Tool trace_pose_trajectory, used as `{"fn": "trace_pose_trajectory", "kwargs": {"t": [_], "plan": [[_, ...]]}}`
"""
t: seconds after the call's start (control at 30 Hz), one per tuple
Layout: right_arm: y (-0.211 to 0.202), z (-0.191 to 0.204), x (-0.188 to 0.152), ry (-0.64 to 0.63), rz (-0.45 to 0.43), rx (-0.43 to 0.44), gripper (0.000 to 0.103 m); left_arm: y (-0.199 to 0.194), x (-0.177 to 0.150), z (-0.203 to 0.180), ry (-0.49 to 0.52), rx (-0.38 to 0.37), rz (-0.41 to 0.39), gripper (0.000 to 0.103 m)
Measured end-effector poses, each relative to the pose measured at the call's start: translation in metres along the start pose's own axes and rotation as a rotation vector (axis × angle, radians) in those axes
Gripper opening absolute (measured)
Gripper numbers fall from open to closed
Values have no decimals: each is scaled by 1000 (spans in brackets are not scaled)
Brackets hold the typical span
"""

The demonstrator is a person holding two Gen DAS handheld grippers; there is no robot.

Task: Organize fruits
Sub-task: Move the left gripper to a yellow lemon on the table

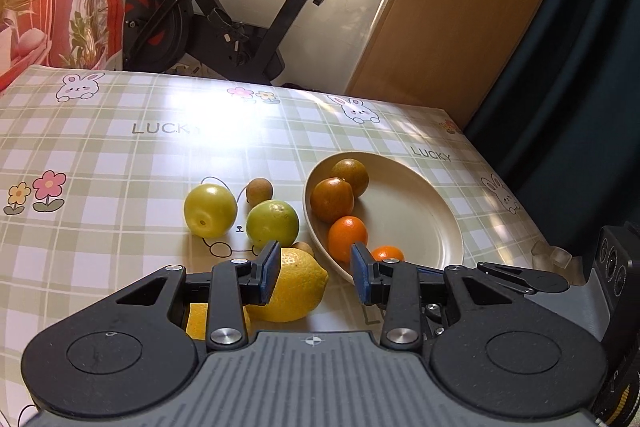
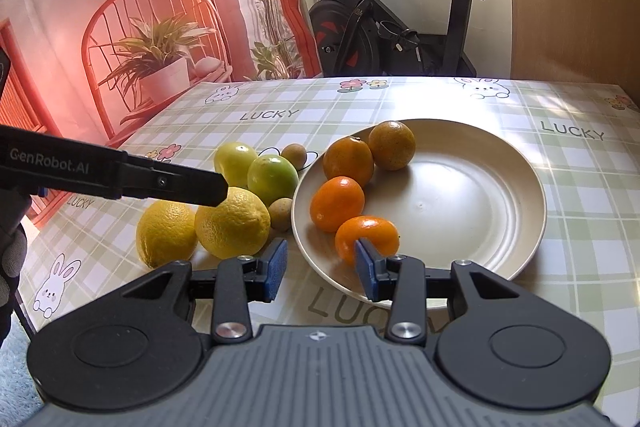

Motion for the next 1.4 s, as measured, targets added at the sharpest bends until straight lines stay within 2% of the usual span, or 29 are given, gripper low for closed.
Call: {"fn": "trace_pose_trajectory", "kwargs": {"t": [0.2,0.7,0.77,0.83,1.23,1.4], "plan": [[3,14,5,-30,0,25,42,-13,9,21,-37,31,-39,40],[18,43,19,-142,13,74,42,-4,1,44,-77,47,2,41],[20,48,19,-149,16,88,42,-4,-1,51,-90,55,5,42],[21,53,17,-151,27,104,42,-3,-2,57,-106,63,6,52],[34,78,9,-194,103,157,42,12,-16,85,-187,22,48,54],[40,86,7,-222,127,166,46,12,-25,92,-215,-2,57,54]]}}
Point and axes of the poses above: each gripper's, at about its wrist camera, not at the fingertips, and y roughly the way its jaws point, z to its left, x to its top, the point moved 4 cm from there along y, roughly the way its jaws point, and after that the axes turned 12 degrees about -y, right-handed, at the moved point
